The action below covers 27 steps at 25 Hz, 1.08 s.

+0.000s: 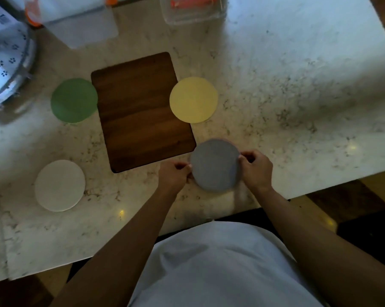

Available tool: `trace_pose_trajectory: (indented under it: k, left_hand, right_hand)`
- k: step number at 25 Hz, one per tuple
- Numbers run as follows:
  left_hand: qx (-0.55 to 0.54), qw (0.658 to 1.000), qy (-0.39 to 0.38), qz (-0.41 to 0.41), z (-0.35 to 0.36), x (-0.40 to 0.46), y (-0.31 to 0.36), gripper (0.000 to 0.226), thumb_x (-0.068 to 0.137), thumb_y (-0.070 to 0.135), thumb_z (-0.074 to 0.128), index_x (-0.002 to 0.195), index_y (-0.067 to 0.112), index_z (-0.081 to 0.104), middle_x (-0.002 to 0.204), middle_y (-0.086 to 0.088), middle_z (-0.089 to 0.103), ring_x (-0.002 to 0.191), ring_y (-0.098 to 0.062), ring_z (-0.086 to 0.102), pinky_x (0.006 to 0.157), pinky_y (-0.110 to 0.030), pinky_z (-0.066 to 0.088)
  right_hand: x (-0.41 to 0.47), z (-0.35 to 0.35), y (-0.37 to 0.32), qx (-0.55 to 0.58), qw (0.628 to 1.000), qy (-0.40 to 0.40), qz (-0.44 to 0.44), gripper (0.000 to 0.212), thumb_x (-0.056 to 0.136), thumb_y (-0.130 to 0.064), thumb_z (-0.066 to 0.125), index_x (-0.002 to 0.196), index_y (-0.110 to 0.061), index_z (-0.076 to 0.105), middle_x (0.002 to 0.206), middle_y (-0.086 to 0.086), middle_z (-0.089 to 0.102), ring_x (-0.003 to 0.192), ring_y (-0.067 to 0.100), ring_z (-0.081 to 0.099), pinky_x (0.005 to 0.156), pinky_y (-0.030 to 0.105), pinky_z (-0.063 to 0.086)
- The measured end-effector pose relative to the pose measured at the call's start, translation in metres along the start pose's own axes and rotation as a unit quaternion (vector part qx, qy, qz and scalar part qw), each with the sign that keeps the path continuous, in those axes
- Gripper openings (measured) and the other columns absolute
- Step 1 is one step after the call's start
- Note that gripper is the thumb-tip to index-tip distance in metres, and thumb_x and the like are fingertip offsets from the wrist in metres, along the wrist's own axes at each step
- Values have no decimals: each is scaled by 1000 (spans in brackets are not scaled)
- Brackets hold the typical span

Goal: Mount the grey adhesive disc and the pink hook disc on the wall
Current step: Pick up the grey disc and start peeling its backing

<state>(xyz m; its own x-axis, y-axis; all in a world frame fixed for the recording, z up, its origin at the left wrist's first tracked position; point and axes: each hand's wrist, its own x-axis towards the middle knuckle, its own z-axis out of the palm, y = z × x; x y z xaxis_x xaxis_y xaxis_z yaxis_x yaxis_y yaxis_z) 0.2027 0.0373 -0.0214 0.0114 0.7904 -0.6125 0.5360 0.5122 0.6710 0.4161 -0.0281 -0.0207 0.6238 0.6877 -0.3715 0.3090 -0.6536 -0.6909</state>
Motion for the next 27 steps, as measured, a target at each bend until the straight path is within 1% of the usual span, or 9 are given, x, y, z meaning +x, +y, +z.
trace_pose_trajectory:
  k: [3,7,11,14,17,21,22,24,27]
  left_hand:
    - [14,1000,19,-16,11,4,3,9,87,13,72,82,15,78,73,-4,76,64,-19,72,69,-45,63]
    - [39,999,31,-8,14,8,9,14,86,16,73,74,20,78,67,0,75,59,-14,71,70,-44,62]
    - [70,997,39,12,14,11,12,12,87,16,72,77,17,79,66,1,73,61,-16,70,68,-43,62]
    - [86,995,44,16,15,10,13,9,87,16,72,82,14,79,69,-1,74,63,-15,70,70,-42,62]
    - [97,994,40,13,15,11,15,10,87,16,72,82,12,79,69,-3,74,63,-16,70,69,-41,62]
    - [144,989,32,26,14,15,17,20,87,17,71,70,10,78,63,-6,71,58,-19,66,62,-36,58]
    - [157,987,33,30,14,15,18,22,87,17,70,68,9,76,62,-8,70,57,-20,65,60,-37,57]
    - [176,983,38,39,15,15,18,23,86,18,70,67,5,75,63,-13,70,56,-22,64,58,-39,55]
    - [199,978,53,42,19,14,21,25,83,17,70,63,3,72,61,-16,67,51,-22,59,51,-35,48]
  right_hand:
    - [6,-1,4,-2,1000,-1,-2,10,90,-20,66,96,-15,73,87,-4,69,81,12,63,76,26,48]
    - [15,2,5,0,1000,-7,8,12,91,-20,66,99,-14,73,88,-4,68,83,13,63,78,27,50]
    - [24,4,5,-12,1000,-20,5,14,90,-21,66,100,-14,73,87,-7,66,82,11,62,77,24,48]
    - [27,6,6,-22,999,-24,7,15,90,-21,66,101,-14,73,92,-4,70,84,11,62,78,24,47]
    - [27,8,8,-20,1000,-21,9,14,90,-20,66,101,-14,73,96,-1,72,86,12,64,79,25,49]
    - [30,9,8,-38,999,-20,4,13,88,-22,69,98,-15,73,97,1,71,87,14,64,80,26,50]
    - [31,9,7,-45,999,-20,2,12,87,-22,70,97,-16,73,97,2,70,87,14,64,79,26,50]
    - [32,8,6,-66,998,-17,3,13,86,-23,71,96,-16,73,97,3,70,86,15,64,80,27,51]
    - [34,6,5,-91,996,-13,9,17,85,-27,73,97,-15,74,97,3,72,86,16,66,81,30,54]
